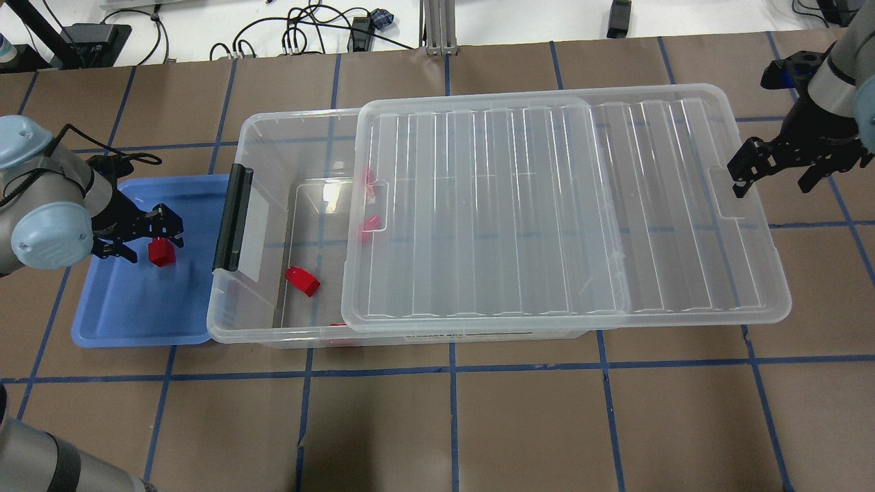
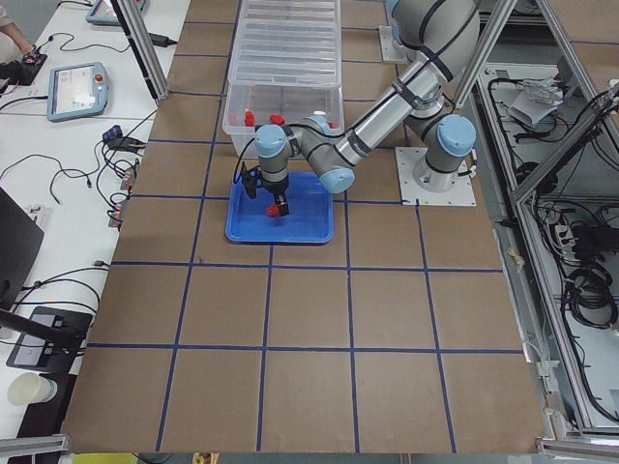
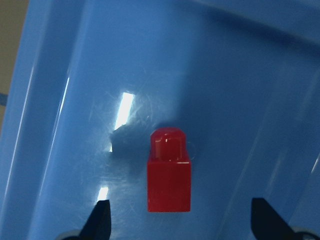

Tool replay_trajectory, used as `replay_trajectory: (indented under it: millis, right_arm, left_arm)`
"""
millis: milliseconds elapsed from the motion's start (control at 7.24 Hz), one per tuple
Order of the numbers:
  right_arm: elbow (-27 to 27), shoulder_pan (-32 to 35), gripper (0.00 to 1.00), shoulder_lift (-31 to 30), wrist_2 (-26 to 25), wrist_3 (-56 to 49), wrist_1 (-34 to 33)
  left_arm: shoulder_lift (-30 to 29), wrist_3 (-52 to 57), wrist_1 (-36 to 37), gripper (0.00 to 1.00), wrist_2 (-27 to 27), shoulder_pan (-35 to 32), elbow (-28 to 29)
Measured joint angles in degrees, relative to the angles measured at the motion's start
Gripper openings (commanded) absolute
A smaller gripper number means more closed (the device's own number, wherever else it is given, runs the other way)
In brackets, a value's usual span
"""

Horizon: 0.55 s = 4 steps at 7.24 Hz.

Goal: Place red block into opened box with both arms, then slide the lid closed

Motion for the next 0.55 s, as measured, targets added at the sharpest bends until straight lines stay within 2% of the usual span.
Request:
replay_trajectory:
  millis: [138, 276, 552]
  right_arm:
    - [-0.32, 0.00, 1.00, -0.45, 0.07, 0.21, 0.30]
    - [-0.84, 0.07, 1.00, -1.20, 0.30, 0.51, 0.71]
    - [-2.52, 0.22, 1.00, -4.44, 0.49, 1.15, 4.23]
  left_arm:
    - [-0.47, 0.15, 0.43, 0.19, 0.21, 0.03, -0.19]
    - [-0.85, 0.22, 0.63, 0.03, 0.27, 0.06, -0.27]
    - [-0.72, 0.34, 0.87, 0.00, 0.25, 0.00, 0.32]
